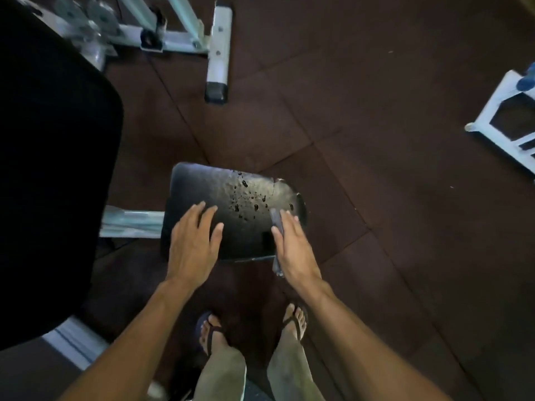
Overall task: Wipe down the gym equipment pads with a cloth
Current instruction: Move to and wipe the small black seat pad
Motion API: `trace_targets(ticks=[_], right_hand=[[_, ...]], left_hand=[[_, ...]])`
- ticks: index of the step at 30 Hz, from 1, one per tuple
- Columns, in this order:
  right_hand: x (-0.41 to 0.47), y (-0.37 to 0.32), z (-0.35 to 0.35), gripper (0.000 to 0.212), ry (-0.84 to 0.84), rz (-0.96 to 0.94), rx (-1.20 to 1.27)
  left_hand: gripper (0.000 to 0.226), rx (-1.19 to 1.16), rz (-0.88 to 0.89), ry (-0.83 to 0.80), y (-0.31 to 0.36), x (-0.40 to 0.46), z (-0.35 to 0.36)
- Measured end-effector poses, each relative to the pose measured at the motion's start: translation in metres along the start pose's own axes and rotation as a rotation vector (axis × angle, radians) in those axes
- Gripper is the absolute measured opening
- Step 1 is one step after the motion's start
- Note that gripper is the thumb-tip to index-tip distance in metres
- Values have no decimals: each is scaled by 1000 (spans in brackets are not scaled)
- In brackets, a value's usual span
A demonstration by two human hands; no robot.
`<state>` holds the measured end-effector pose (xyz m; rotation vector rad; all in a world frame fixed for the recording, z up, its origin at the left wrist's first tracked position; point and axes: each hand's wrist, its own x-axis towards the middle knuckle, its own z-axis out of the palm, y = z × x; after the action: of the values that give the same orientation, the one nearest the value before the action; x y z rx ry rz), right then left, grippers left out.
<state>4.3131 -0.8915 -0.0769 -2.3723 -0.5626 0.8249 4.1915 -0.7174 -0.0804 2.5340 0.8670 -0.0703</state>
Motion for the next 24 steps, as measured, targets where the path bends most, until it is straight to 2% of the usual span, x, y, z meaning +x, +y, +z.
trace_targets(ticks=[4,9,11,13,16,18,20,24], right_hand=[[82,25,24,57,105,-66,-72],[130,20,73,59,336,-119,-451],[121,11,91,61,298,-170,-488],[92,11,105,61,201,-307,-571],[52,43,97,59,88,-422,-698],[50,67,76,59,99,-399,-726],[68,72,58,58,159,-298,-689],[146,18,60,58,311,-23,-469]], left_hand=[[61,144,110,1,-33,45,51],[71,228,61,41,-68,72,82],[72,229,57,56,-73,74,87],[71,223,63,61,-74,74,88],[70,211,66,66,-76,74,89],[69,190,66,69,-75,75,89],[70,181,60,70,-75,76,90],[69,204,55,74,-76,78,92]])
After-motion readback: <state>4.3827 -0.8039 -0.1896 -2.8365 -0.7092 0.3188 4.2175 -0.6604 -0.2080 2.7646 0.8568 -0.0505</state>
